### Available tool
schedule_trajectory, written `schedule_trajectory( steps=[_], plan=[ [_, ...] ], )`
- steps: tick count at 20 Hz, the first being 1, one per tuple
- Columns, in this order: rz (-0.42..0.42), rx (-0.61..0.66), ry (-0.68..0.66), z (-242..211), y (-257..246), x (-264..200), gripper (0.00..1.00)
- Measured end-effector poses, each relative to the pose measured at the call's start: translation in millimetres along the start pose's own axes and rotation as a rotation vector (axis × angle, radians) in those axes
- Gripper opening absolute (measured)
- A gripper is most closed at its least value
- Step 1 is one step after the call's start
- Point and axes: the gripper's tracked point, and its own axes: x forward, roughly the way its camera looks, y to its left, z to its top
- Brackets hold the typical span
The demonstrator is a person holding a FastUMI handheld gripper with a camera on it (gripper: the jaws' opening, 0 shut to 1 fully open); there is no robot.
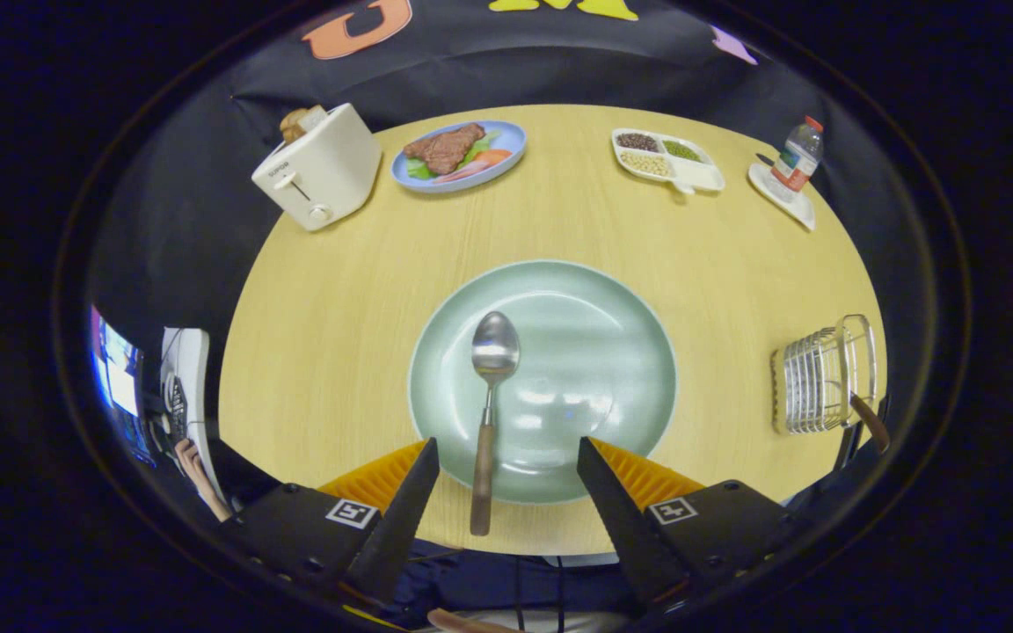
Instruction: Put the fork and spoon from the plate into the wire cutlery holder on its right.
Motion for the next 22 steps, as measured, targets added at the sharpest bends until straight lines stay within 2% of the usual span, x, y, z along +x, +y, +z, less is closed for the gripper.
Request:
schedule_trajectory(
  steps=[1, 3, 4, 5, 11, 12, 15, 18, 19, 20, 22],
  plan=[
    [-0.005, 0.005, 0.011, -1.5, 4.1, 4.2, 0.96],
    [-0.020, 0.019, 0.024, -4.4, 8.2, 13.9, 0.90],
    [-0.034, 0.028, 0.025, -4.6, 7.9, 17.1, 0.82],
    [-0.045, 0.035, 0.023, -3.0, 7.1, 20.1, 0.79],
    [-0.069, 0.040, 0.057, -8.1, 11.3, 38.6, 0.67],
    [-0.084, 0.032, 0.058, -11.4, 8.6, 43.9, 0.56],
    [-0.100, 0.002, 0.053, -12.1, 10.4, 50.0, 0.37],
    [-0.076, 0.024, 0.053, -12.0, 12.3, 50.6, 0.09],
    [-0.076, 0.015, 0.052, -13.1, 11.3, 49.9, 0.09],
    [-0.066, 0.012, 0.050, -11.4, 11.7, 47.6, 0.02],
    [-0.056, -0.010, 0.043, -10.5, 11.4, 42.4, 0.02]
  ],
)
